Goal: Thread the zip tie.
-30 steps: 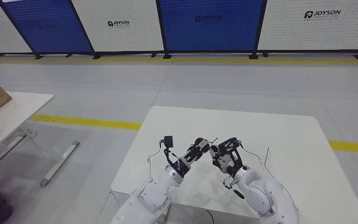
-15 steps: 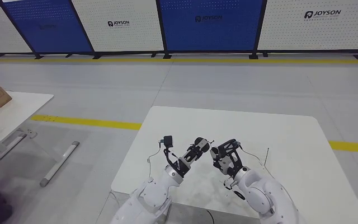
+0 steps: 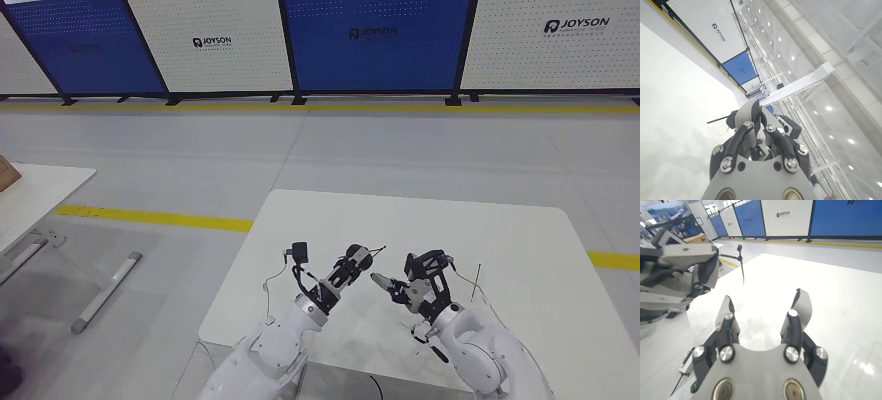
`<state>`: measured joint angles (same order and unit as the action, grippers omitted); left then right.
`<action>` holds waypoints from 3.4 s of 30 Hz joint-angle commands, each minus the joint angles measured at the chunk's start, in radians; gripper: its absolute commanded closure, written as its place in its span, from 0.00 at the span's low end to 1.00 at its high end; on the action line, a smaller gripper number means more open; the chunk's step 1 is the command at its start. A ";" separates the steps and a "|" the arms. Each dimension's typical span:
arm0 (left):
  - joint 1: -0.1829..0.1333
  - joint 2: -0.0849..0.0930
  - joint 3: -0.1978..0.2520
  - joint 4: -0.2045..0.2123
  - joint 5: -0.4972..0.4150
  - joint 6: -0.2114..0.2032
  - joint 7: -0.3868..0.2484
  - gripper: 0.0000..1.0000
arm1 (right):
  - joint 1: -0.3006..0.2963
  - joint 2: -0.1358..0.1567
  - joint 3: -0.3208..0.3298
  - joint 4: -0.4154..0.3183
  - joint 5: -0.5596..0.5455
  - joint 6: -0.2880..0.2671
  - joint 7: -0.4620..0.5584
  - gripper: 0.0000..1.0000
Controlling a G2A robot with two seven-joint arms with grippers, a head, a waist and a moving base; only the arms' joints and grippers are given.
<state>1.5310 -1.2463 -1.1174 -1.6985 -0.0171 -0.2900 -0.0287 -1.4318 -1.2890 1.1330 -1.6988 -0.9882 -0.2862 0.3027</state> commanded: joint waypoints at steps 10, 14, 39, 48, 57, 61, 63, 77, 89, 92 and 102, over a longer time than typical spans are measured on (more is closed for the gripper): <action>0.001 -0.002 0.011 -0.001 -0.005 -0.016 -0.007 1.00 | -0.013 0.004 0.002 -0.031 0.020 0.004 -0.005 0.16; 0.009 -0.002 0.008 -0.005 -0.003 -0.022 -0.003 1.00 | 0.013 -0.001 -0.024 -0.010 -0.006 0.033 -0.025 0.56; 0.016 -0.004 0.017 -0.012 0.007 -0.036 0.004 1.00 | 0.082 -0.007 -0.067 0.032 -0.001 0.017 0.010 0.83; 0.015 -0.005 0.017 -0.013 0.010 -0.033 0.008 1.00 | 0.088 -0.007 -0.073 0.027 -0.002 0.013 0.014 1.00; 0.017 -0.005 0.013 -0.022 0.014 -0.039 0.001 1.00 | 0.101 -0.008 -0.085 0.044 -0.002 0.017 0.038 1.00; 0.020 -0.004 0.010 -0.028 0.016 -0.041 -0.001 1.00 | 0.106 -0.009 -0.093 0.052 -0.003 0.019 0.044 1.00; 0.022 -0.004 0.009 -0.031 0.016 -0.043 -0.002 1.00 | 0.108 -0.009 -0.097 0.056 -0.003 0.020 0.048 1.00; 0.031 -0.002 -0.003 -0.039 0.016 -0.041 -0.004 1.00 | 0.109 -0.009 -0.101 0.064 0.027 0.008 0.044 0.77; 0.033 0.000 -0.007 -0.037 0.015 -0.045 -0.015 1.00 | 0.106 -0.008 -0.104 0.052 0.018 0.017 0.042 0.80; 0.033 0.000 -0.007 -0.036 0.018 -0.044 -0.020 1.00 | 0.109 -0.008 -0.106 0.050 0.018 0.017 0.041 0.78; 0.028 0.000 0.001 -0.032 0.029 -0.038 -0.028 1.00 | 0.116 -0.008 -0.105 0.043 0.023 0.018 0.041 1.00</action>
<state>1.5598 -1.2465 -1.1164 -1.7303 0.0115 -0.3283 -0.0568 -1.3168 -1.2965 1.0283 -1.6559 -0.9658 -0.2698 0.3443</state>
